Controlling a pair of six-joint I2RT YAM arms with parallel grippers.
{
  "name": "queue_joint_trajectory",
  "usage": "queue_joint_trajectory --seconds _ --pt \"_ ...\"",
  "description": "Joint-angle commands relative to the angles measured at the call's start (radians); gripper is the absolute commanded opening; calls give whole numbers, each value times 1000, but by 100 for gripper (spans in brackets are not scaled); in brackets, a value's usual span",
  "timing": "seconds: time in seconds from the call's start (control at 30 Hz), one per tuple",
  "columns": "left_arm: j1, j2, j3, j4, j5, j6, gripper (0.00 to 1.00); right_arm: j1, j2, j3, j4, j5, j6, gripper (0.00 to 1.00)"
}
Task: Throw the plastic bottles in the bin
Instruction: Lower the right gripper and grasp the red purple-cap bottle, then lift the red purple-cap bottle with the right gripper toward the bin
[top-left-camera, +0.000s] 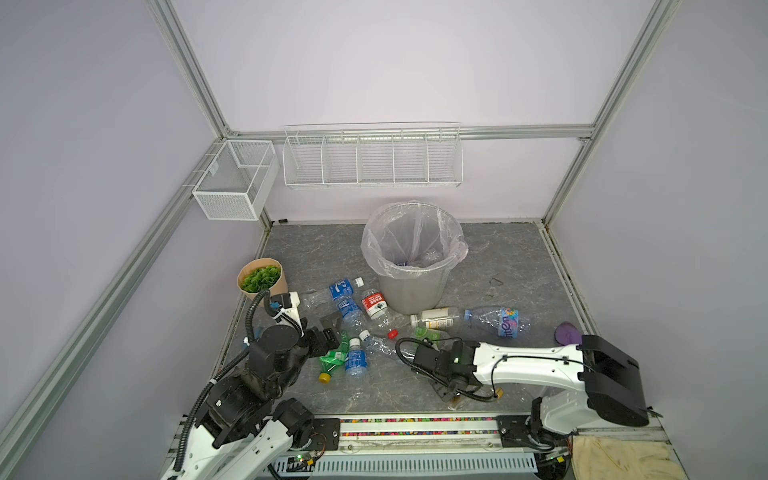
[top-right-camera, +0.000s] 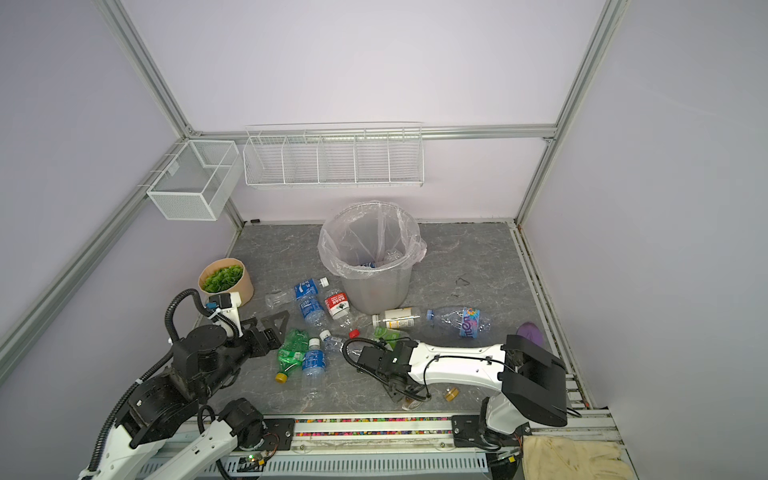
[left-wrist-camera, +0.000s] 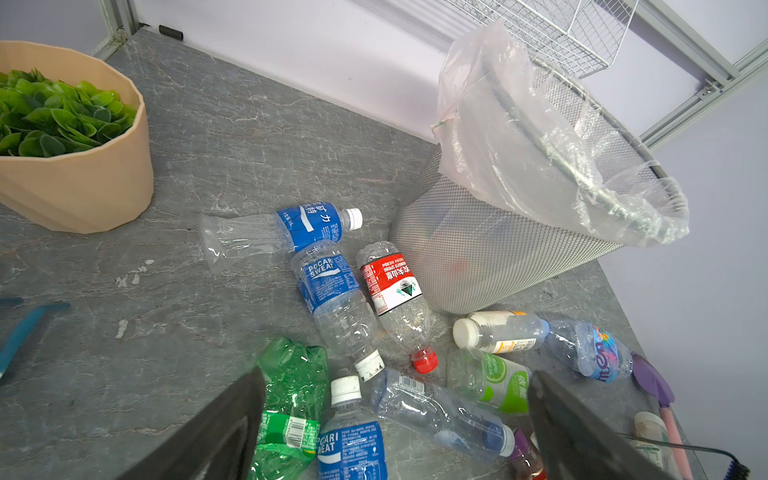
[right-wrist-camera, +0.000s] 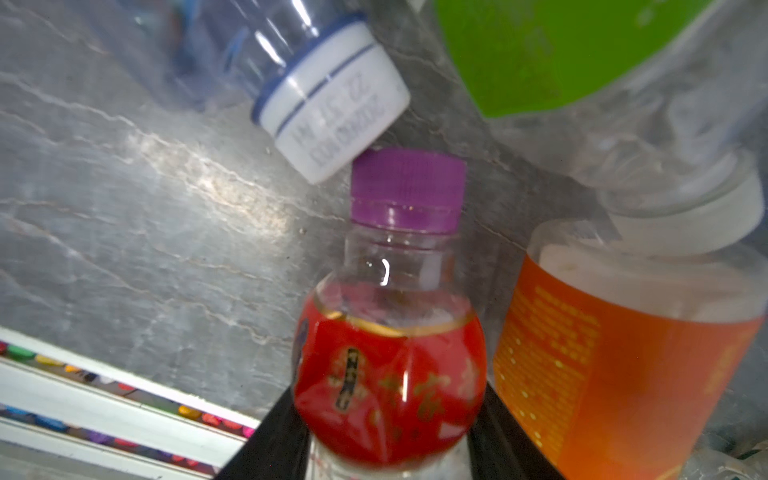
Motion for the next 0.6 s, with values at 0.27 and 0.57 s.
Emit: queue_joint_trajectory --seconds 0.27,0.57 --pt "1 -3 15 -18 -27 -3 98 85 -245 198 -161 142 -73 40" --pt "1 5 32 -9 -29 1 98 86 -454 402 -135 284 -258 42"
